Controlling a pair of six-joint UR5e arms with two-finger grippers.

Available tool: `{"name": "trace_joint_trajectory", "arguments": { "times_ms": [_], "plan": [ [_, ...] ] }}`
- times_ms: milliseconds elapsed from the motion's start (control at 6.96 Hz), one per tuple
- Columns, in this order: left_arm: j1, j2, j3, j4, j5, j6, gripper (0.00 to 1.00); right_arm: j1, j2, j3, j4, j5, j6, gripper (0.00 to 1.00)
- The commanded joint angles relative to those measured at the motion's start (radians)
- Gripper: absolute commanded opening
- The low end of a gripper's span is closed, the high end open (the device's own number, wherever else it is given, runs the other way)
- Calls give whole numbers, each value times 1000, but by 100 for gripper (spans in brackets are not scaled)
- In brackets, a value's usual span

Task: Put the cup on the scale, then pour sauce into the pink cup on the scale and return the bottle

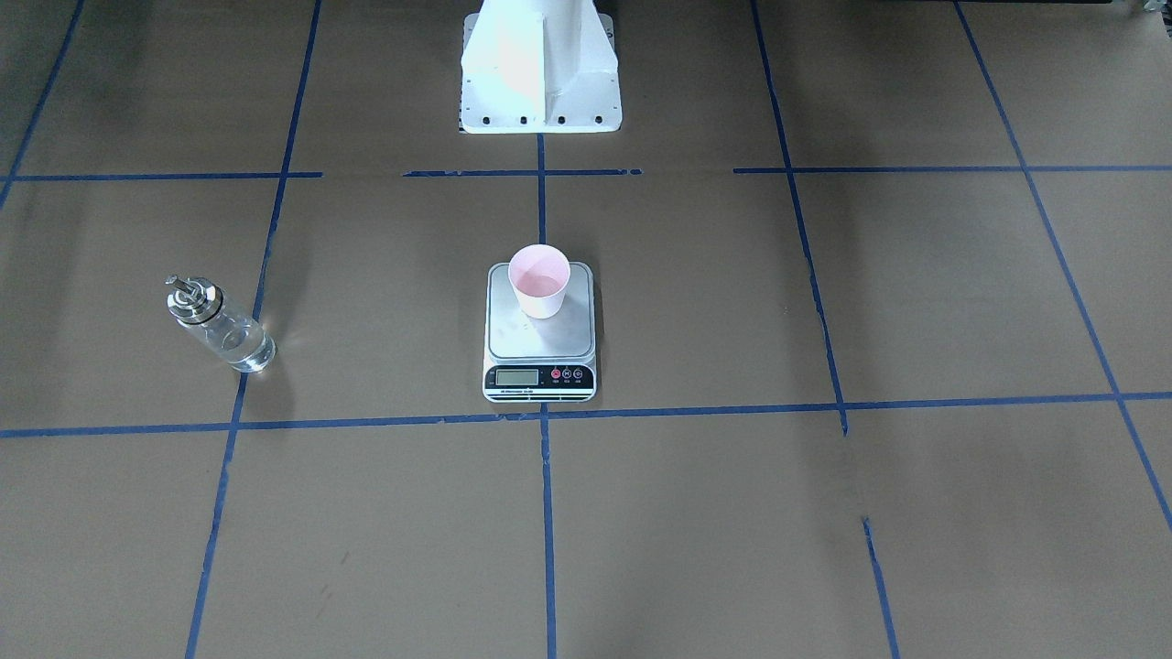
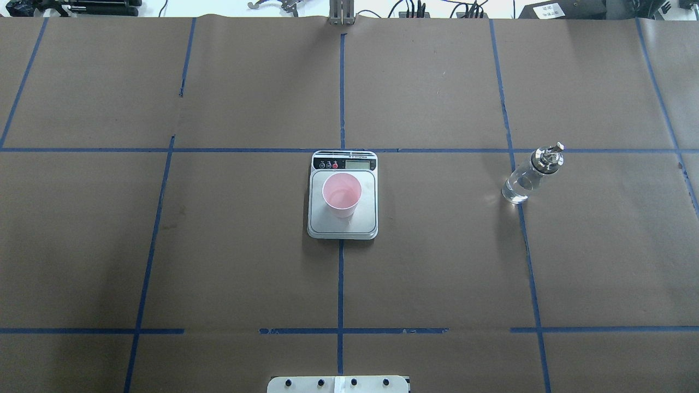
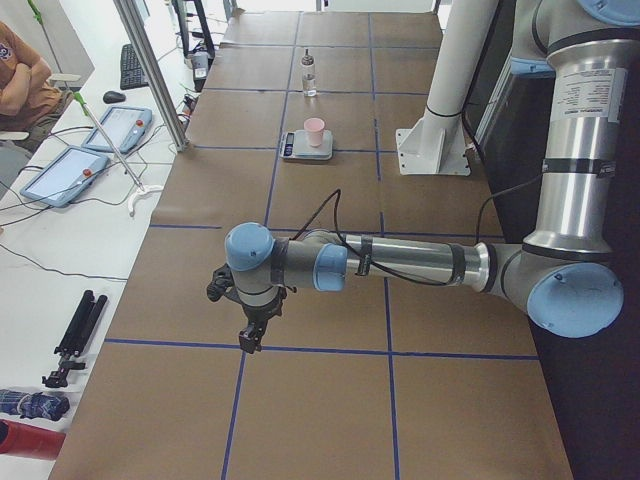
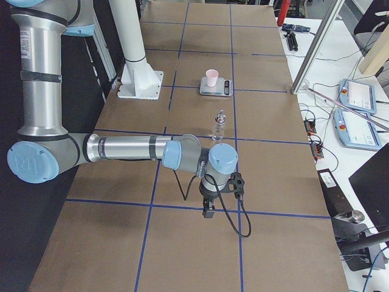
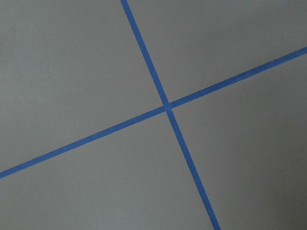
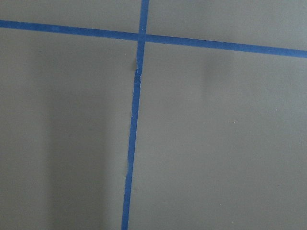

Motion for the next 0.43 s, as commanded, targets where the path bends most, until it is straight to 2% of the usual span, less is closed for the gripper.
{"name": "trace_joint_trajectory", "arguments": {
  "times_ms": [0, 287],
  "plan": [
    [0, 9, 31, -2, 1, -3, 100, 6, 1, -36, 36, -2, 29, 100],
    [1, 4, 74, -7, -4, -26, 100, 6, 15, -35, 50, 0, 117, 100]
  ]
}}
